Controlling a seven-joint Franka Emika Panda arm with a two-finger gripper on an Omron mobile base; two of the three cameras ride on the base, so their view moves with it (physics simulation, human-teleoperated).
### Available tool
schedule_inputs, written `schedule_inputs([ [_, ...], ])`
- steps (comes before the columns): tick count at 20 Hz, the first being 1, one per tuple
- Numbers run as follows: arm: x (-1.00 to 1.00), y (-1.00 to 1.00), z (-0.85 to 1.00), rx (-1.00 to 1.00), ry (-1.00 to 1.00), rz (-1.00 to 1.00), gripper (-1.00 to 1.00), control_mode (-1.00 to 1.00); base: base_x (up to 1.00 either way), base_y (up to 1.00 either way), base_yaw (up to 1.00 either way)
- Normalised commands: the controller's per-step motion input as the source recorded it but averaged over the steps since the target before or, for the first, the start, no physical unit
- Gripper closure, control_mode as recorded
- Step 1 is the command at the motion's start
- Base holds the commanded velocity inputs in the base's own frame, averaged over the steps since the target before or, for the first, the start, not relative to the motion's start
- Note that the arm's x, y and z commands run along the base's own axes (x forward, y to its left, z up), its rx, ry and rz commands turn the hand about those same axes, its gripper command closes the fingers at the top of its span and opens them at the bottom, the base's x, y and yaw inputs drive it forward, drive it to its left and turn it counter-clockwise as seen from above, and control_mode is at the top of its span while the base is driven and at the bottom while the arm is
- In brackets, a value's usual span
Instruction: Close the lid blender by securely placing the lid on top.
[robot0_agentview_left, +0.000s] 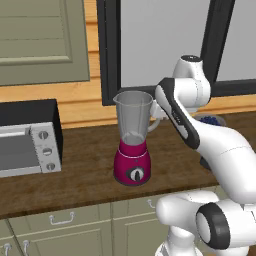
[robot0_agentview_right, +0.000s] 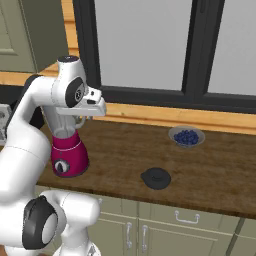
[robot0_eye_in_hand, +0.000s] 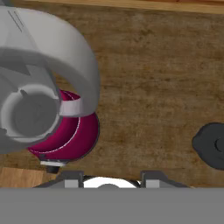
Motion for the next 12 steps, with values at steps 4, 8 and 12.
schedule_inputs([
  [4,-0.08,0.0,0.0,0.0,0.0,0.0,-1.0,-1.0,0.0,0.0,0.0],
  [8,-0.18,-0.23,-0.16,0.0,-0.02,-0.06,-1.0,-1.0,0.0,0.0,0.0],
  [12,-0.75,-0.97,-0.32,0.1,-0.13,-0.09,-1.0,-1.0,0.0,0.0,0.0],
])
